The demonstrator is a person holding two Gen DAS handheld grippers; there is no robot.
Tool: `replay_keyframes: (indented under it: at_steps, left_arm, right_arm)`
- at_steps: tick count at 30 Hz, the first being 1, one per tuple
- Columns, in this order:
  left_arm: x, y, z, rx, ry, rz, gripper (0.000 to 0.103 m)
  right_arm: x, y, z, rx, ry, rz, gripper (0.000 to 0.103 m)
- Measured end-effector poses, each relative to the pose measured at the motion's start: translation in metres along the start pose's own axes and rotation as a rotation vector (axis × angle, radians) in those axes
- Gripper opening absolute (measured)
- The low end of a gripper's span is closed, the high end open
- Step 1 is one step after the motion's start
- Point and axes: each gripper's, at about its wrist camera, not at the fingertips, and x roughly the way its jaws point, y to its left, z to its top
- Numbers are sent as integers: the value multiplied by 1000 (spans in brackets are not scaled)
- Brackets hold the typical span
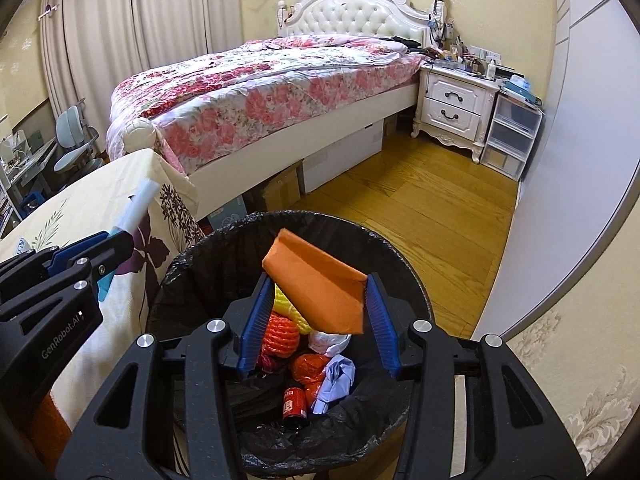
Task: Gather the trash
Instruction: 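Carry the tube and orange cloth over the bin and open both tools, then move both tools away from the bin toward the packet and orange bag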
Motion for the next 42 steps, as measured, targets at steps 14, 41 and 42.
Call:
replay_keyframes:
  at_steps: [14, 41, 42]
  left_arm:
    - [-14, 3, -3, 6, -47, 32, 75]
    - [-66, 53, -28, -82, -74, 135, 83]
    - [-70, 59, -31, -90, -74, 142, 83]
  right_arm:
    - [-13, -7, -4, 16, -19, -12, 75]
    - [-42, 21, -18, 36, -25, -11, 92]
    - [-44, 25, -19, 34, -26, -2, 92]
